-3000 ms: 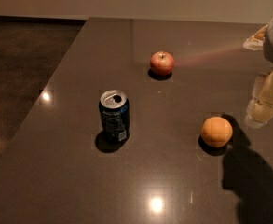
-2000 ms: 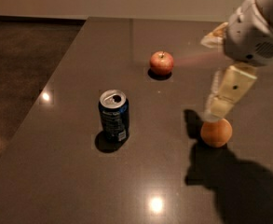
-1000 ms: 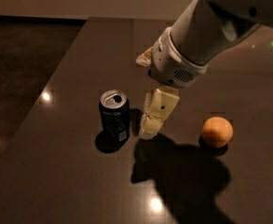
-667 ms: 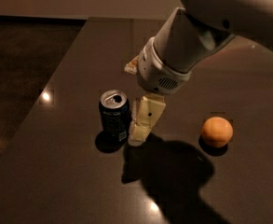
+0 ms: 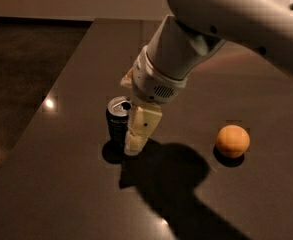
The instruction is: Move pepsi can near apple
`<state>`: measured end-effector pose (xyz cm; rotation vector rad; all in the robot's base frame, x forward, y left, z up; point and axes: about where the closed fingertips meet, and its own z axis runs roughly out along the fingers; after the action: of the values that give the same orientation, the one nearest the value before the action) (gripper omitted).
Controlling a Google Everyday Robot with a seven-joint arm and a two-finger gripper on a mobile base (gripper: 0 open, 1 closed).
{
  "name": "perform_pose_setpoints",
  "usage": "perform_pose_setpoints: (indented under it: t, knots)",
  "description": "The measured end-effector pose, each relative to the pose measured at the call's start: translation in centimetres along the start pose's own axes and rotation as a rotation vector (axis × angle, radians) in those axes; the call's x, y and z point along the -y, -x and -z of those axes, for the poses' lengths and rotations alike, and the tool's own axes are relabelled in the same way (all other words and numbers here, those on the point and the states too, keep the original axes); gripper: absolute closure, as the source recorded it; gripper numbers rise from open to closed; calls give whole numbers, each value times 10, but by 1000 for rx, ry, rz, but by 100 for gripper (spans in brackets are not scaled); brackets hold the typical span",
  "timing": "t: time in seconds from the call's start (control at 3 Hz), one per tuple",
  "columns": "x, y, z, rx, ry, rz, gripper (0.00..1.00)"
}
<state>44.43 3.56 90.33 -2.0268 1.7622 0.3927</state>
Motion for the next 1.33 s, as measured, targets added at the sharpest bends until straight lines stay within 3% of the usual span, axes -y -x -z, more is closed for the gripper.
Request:
perform_pose_setpoints:
  t: [0.67, 1.0, 1.33]
  knots:
    - [0, 15, 3, 17, 43, 29, 58]
    - [15, 7, 13, 5, 36, -5, 88]
    - [44, -16, 30, -24, -15, -70, 100]
